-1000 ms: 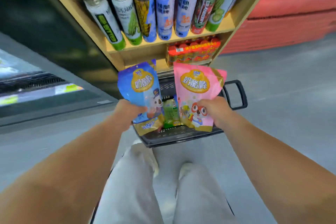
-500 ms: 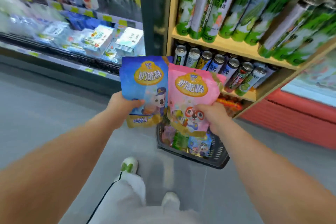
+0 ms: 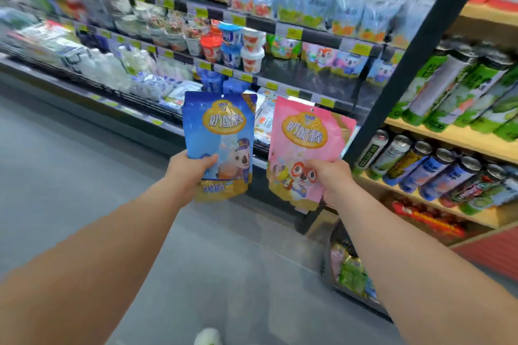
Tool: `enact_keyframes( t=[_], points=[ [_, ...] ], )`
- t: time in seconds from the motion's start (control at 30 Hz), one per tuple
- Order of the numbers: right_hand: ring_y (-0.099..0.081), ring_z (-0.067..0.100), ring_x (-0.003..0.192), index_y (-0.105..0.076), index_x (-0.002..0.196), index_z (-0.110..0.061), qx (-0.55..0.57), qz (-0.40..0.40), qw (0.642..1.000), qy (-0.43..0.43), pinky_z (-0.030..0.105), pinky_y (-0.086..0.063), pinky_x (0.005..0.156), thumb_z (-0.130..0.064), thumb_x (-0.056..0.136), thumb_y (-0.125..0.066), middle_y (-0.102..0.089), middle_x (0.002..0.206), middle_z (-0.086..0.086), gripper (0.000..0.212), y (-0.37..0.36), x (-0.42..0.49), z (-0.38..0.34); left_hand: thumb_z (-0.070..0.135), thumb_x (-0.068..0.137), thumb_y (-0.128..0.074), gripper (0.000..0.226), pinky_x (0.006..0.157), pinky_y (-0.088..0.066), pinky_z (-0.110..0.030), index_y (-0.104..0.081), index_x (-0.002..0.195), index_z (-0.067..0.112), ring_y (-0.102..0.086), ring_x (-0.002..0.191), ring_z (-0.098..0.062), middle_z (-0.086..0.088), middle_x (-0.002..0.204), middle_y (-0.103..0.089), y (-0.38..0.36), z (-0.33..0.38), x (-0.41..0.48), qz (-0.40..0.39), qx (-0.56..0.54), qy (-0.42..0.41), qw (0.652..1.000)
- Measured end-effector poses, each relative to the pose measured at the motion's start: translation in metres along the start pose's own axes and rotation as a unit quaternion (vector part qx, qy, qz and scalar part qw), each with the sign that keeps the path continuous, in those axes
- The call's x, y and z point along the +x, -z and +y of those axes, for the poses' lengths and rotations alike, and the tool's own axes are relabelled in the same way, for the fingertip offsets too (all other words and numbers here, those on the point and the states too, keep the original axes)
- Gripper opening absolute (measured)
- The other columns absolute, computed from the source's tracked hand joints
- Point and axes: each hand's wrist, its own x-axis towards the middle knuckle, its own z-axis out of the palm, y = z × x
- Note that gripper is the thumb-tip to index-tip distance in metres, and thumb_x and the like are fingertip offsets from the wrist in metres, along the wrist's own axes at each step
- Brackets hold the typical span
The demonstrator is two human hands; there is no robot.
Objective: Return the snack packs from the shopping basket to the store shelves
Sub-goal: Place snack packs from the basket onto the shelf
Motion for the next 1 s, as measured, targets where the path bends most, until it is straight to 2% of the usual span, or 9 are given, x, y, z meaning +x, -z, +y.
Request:
enact_keyframes(
  t=[0.1, 0.2, 0.33, 0.47, 0.57, 0.67, 0.73, 0.9, 1.0],
  points=[
    [-0.07, 0.019, 0.069, -0.064, 0.083, -0.014, 0.043, 0.006, 0.999, 0.011, 0.03, -0.055, 0.06, -0.014, 0.072, -0.078, -0.072, 0.077, 0.004, 0.017, -0.039, 0.01, -0.009, 0.007, 0.081, -0.071, 0.015, 0.045, -0.054, -0.03, -0.065, 0.084, 0.02, -0.071, 0.058, -0.016, 0.002, 0.07, -0.074, 0.019, 0.019, 0.04, -0.023, -0.028, 0.018, 0.999],
    [-0.071, 0.023, 0.07, -0.065, 0.083, -0.012, 0.075, 0.026, 0.997, 0.004, 0.036, -0.058, 0.065, -0.009, 0.072, -0.076, -0.072, 0.081, 0.007, 0.016, -0.056, 0.031, -0.024, 0.008, 0.085, -0.067, 0.011, 0.047, -0.054, -0.03, -0.065, 0.089, 0.018, -0.071, 0.062, -0.018, -0.002, 0.08, -0.073, 0.015, 0.031, 0.083, -0.05, -0.039, 0.039, 0.997],
    [-0.069, 0.018, 0.051, -0.062, 0.081, -0.008, 0.122, 0.068, 0.99, -0.012, 0.028, -0.053, 0.041, -0.003, 0.073, -0.075, -0.07, 0.064, 0.004, 0.016, -0.069, 0.081, -0.046, 0.009, 0.089, -0.061, 0.016, 0.047, -0.054, -0.028, -0.061, 0.104, 0.014, -0.068, 0.062, -0.015, -0.001, 0.081, -0.071, -0.021, 0.046, 0.143, -0.08, -0.047, 0.066, 0.994],
    [-0.069, 0.021, 0.057, -0.06, 0.089, -0.004, 0.156, 0.078, 0.983, -0.062, 0.033, -0.058, 0.051, 0.002, 0.077, -0.067, -0.07, 0.075, 0.011, 0.015, -0.08, 0.148, -0.066, 0.012, 0.092, -0.058, 0.02, 0.061, -0.055, -0.033, -0.058, 0.112, 0.015, -0.066, 0.072, -0.018, -0.002, 0.09, -0.068, -0.067, 0.064, 0.202, -0.112, -0.025, 0.089, 0.989],
    [-0.069, 0.021, 0.056, -0.06, 0.092, -0.002, 0.173, 0.076, 0.979, -0.076, 0.035, -0.057, 0.05, 0.003, 0.081, -0.063, -0.071, 0.072, 0.012, 0.012, -0.09, 0.199, -0.086, 0.014, 0.093, -0.058, 0.018, 0.059, -0.051, -0.034, -0.057, 0.11, 0.016, -0.064, 0.072, -0.019, -0.002, 0.089, -0.066, -0.1, 0.08, 0.248, -0.118, -0.007, 0.101, 0.988],
    [-0.066, 0.034, 0.094, -0.056, 0.117, 0.004, 0.194, 0.072, 0.975, -0.085, 0.052, -0.052, 0.088, 0.003, 0.084, -0.059, -0.067, 0.109, 0.022, 0.033, -0.098, 0.236, -0.105, 0.013, 0.093, -0.058, 0.018, 0.058, -0.049, -0.032, -0.056, 0.111, 0.016, -0.062, 0.072, -0.019, -0.004, 0.089, -0.065, -0.131, 0.092, 0.285, -0.126, 0.001, 0.101, 0.987],
    [-0.062, 0.038, 0.104, -0.054, 0.121, 0.005, 0.217, 0.079, 0.969, -0.09, 0.055, -0.046, 0.097, 0.003, 0.086, -0.055, -0.063, 0.116, 0.025, 0.035, -0.106, 0.258, -0.115, 0.017, 0.093, -0.058, 0.019, 0.064, -0.048, -0.033, -0.056, 0.111, 0.018, -0.06, 0.075, -0.02, -0.006, 0.094, -0.064, -0.152, 0.098, 0.31, -0.144, 0.023, 0.111, 0.983],
    [-0.067, 0.028, 0.077, -0.061, 0.101, 0.0, 0.318, 0.102, 0.94, -0.072, 0.048, -0.049, 0.089, -0.001, 0.09, -0.047, -0.071, 0.084, 0.016, 0.017, -0.118, 0.306, -0.126, 0.018, 0.095, -0.054, 0.016, 0.053, -0.052, -0.026, -0.054, 0.111, 0.02, -0.06, 0.07, -0.015, 0.001, 0.085, -0.063, -0.209, 0.11, 0.375, -0.192, 0.013, 0.137, 0.972],
    [-0.07, 0.024, 0.061, -0.06, 0.087, -0.002, 0.39, 0.133, 0.91, -0.049, 0.044, -0.05, 0.076, -0.003, 0.093, -0.041, -0.072, 0.069, 0.014, 0.019, -0.118, 0.329, -0.134, 0.015, 0.097, -0.049, 0.022, 0.071, -0.053, -0.037, -0.053, 0.119, 0.016, -0.062, 0.077, -0.019, -0.005, 0.104, -0.065, -0.236, 0.116, 0.404, -0.234, -0.023, 0.159, 0.959]
  ],
)
